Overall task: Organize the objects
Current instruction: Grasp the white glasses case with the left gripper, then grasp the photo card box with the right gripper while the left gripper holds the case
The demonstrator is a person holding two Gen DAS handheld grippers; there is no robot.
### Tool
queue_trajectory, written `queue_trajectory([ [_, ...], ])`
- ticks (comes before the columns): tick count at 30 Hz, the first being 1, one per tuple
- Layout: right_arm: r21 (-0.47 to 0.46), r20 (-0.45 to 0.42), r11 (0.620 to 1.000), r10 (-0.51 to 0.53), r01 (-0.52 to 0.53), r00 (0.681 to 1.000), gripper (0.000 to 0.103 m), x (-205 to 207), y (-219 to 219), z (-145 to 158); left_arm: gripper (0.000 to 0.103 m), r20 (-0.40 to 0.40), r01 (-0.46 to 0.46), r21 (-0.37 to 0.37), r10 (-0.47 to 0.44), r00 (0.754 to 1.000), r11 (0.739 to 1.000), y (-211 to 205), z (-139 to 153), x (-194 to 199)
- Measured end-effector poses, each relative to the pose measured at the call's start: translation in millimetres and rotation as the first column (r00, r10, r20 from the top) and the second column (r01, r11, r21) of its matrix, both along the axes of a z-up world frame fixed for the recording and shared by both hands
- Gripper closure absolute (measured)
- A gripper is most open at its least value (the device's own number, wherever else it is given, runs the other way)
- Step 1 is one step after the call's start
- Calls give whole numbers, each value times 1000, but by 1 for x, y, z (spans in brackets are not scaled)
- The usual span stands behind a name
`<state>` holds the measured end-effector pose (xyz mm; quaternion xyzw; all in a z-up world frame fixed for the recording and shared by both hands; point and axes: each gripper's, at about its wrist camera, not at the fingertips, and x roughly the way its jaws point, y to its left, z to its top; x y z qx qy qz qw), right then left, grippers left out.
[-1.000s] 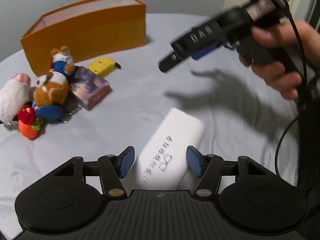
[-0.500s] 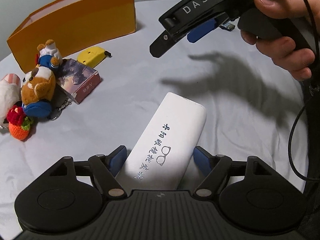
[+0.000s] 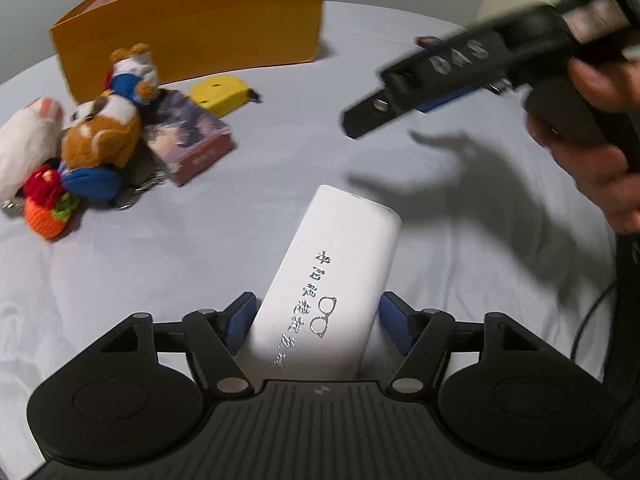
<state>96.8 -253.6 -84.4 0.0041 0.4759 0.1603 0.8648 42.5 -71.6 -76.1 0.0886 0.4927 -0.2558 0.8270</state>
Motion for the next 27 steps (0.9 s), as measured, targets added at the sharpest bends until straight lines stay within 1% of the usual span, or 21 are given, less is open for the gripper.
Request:
queue_trajectory([
  [4,-4,-1,1000,1,-1,1000,14,1,1,-1,26,16,-86,11,86,996,996,10,1,6],
  [7,-7,-6,1000,5,-5,1000,14,1,2,-2,26,26,-152,14,152,988,988,18,2,11],
  [11,-10,-12,1000,11,-11,1000,14,2,5,-4,26,34,-217,20,216,976,976,29,3,17],
  [16,-14,-20,1000,25,-26,999,14,4,12,-8,26,50,-311,37,309,950,950,43,4,26],
  [19,-19,-16,999,45,-45,999,14,7,20,-9,28,52,-357,40,355,934,933,51,4,34],
  [23,-35,1,996,87,-87,996,14,13,39,-11,30,51,-399,48,397,916,916,60,4,42],
  [27,-47,21,991,126,-125,992,15,22,59,-11,30,40,-404,46,402,915,914,63,3,46],
])
